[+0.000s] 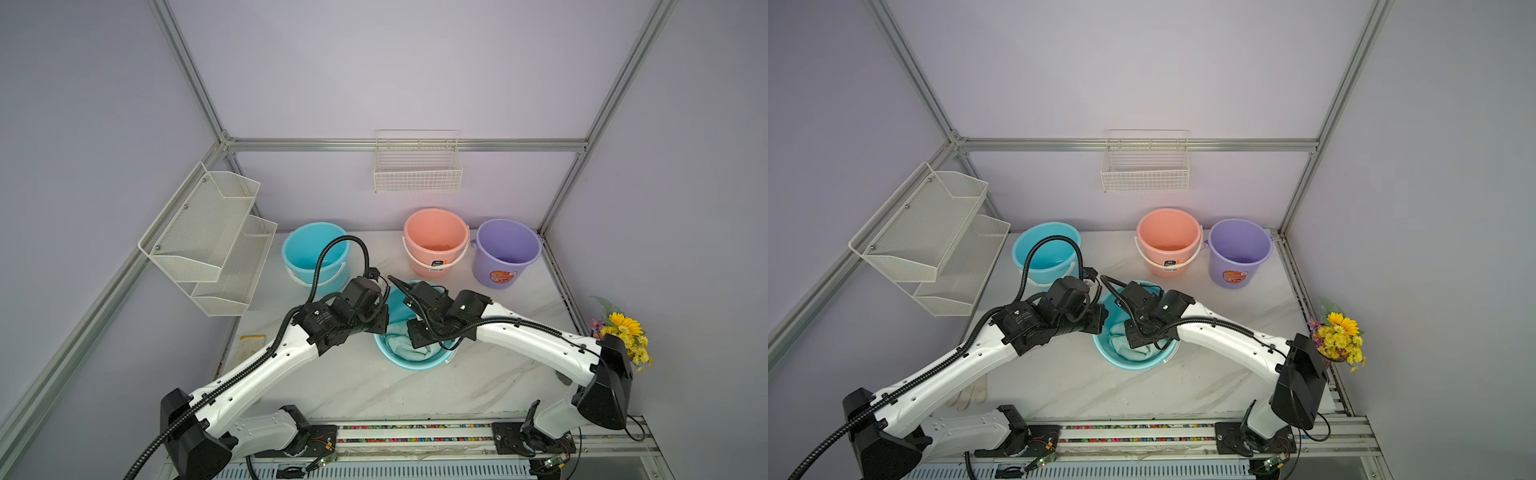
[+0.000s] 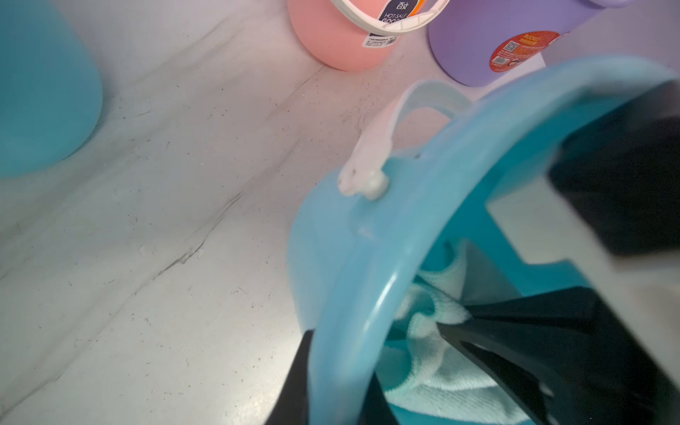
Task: Wipe the inside of the bucket with a cloth
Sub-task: Wipe the dirt from the inside of the bucket.
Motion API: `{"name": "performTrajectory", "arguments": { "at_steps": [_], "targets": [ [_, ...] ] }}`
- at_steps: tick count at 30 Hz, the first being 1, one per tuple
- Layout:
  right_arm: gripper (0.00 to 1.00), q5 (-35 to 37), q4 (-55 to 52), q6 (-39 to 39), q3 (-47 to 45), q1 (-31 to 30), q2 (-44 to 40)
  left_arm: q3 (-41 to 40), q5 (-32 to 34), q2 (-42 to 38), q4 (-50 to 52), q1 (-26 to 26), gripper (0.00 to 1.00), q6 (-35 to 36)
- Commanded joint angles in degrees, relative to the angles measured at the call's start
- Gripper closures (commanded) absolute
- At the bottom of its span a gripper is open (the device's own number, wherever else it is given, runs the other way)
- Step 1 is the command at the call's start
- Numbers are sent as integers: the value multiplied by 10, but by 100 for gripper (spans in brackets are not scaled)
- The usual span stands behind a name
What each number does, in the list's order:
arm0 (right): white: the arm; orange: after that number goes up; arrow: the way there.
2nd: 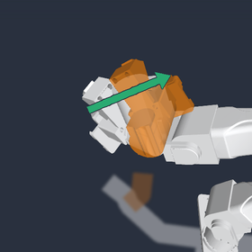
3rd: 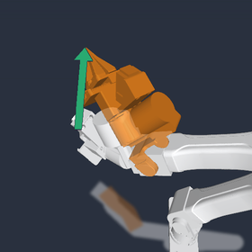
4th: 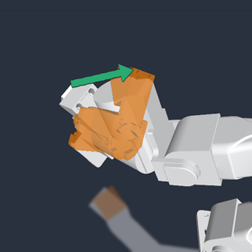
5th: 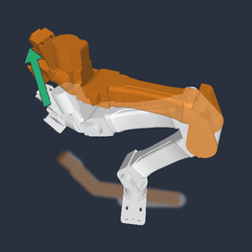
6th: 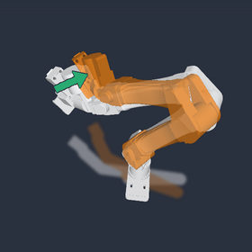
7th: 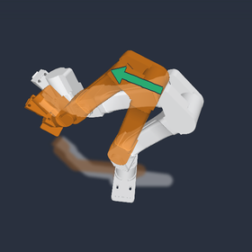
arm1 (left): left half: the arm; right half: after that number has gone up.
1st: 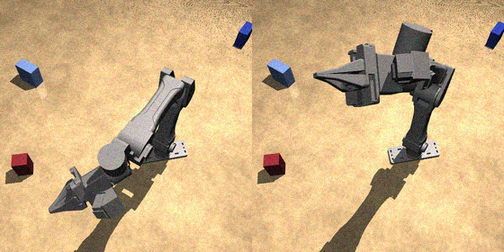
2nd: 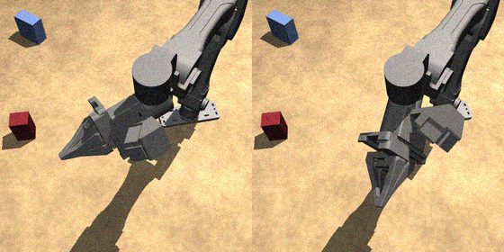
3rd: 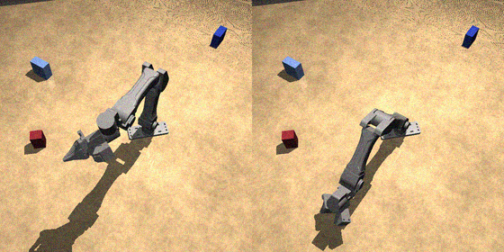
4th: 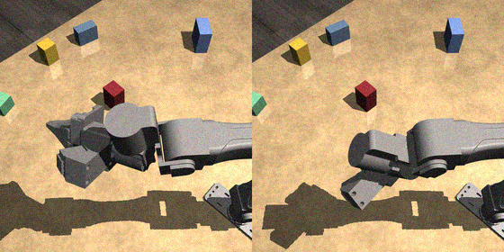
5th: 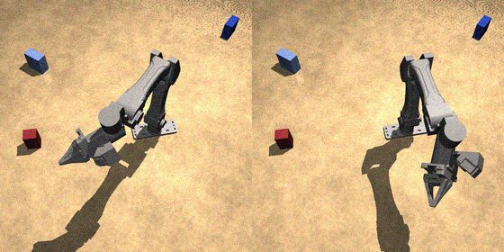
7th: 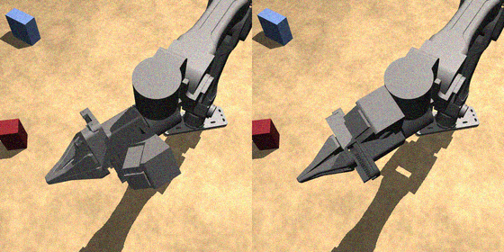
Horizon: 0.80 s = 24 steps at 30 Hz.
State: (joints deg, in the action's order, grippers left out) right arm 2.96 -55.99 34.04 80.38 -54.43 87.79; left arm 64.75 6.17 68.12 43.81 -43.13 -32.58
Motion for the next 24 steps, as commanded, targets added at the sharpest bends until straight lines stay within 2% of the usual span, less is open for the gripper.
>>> {"name": "performTrajectory", "arguments": {
  "at_steps": [1,5,10,14,24],
  "targets": [
    [100,-56,-51,24,34,-1,-28,-1,-2,-15,-41,4,100,-21],
    [100,-118,-16,52,36,-1,-42,2,-6,-16,-42,3,100,-22],
    [100,-176,113,127,-26,-1,-65,-2,-11,-21,-46,4,100,-24],
    [100,-187,204,169,-72,-1,-53,3,-14,-26,-44,4,100,-28],
    [100,-157,390,237,-178,-1,28,0,-12,-36,-50,4,100,-37]
  ]
}}
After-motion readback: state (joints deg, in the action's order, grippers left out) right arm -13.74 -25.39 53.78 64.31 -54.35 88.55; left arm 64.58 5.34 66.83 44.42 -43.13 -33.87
